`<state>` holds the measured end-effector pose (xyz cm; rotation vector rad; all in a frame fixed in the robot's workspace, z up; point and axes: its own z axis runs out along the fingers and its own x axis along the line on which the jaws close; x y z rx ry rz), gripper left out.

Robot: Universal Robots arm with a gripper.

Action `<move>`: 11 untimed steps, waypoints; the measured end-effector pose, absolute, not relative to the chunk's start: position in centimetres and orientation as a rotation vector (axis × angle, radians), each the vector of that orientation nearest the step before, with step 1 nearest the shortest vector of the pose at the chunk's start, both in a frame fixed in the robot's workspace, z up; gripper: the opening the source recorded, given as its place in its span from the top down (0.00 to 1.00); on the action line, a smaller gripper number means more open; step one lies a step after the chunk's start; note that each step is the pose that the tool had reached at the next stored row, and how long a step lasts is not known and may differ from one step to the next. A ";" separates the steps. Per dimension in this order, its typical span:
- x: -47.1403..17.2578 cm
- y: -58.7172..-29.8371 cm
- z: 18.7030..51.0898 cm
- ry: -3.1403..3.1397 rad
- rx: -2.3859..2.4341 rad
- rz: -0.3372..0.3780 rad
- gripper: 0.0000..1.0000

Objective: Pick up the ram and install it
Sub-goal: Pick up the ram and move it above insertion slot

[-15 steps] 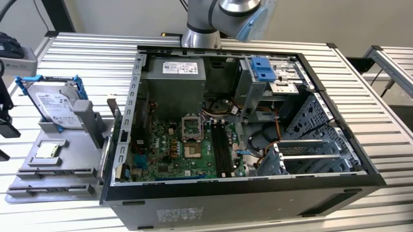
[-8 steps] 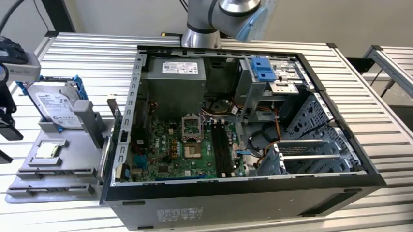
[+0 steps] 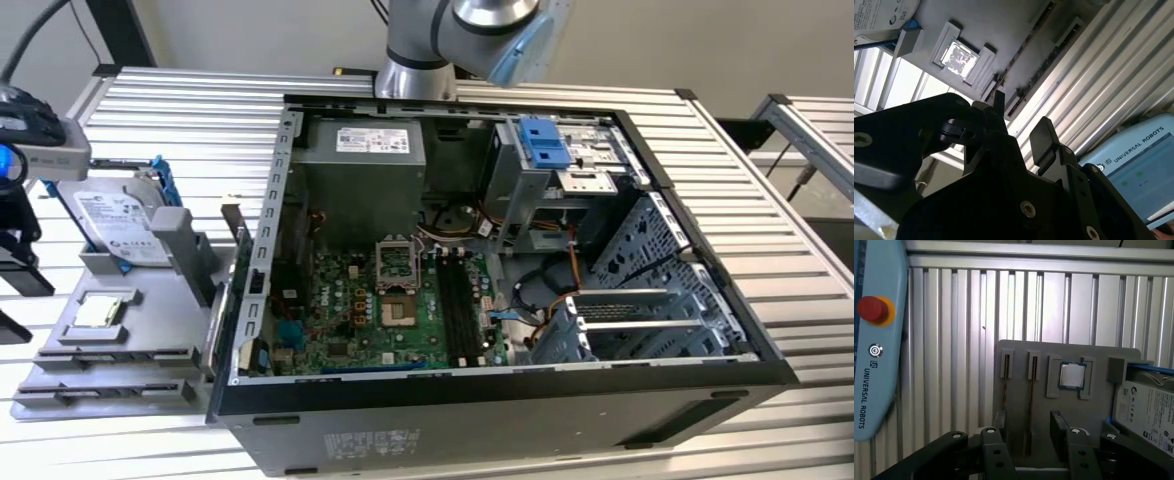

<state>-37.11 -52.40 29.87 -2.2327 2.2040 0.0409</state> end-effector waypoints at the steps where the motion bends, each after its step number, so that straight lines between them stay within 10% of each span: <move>1: -37.1 -52.5 29.7 2.205 -2.232 0.041 0.00; 11: -37.1 -53.5 28.4 2.205 -2.232 0.041 0.00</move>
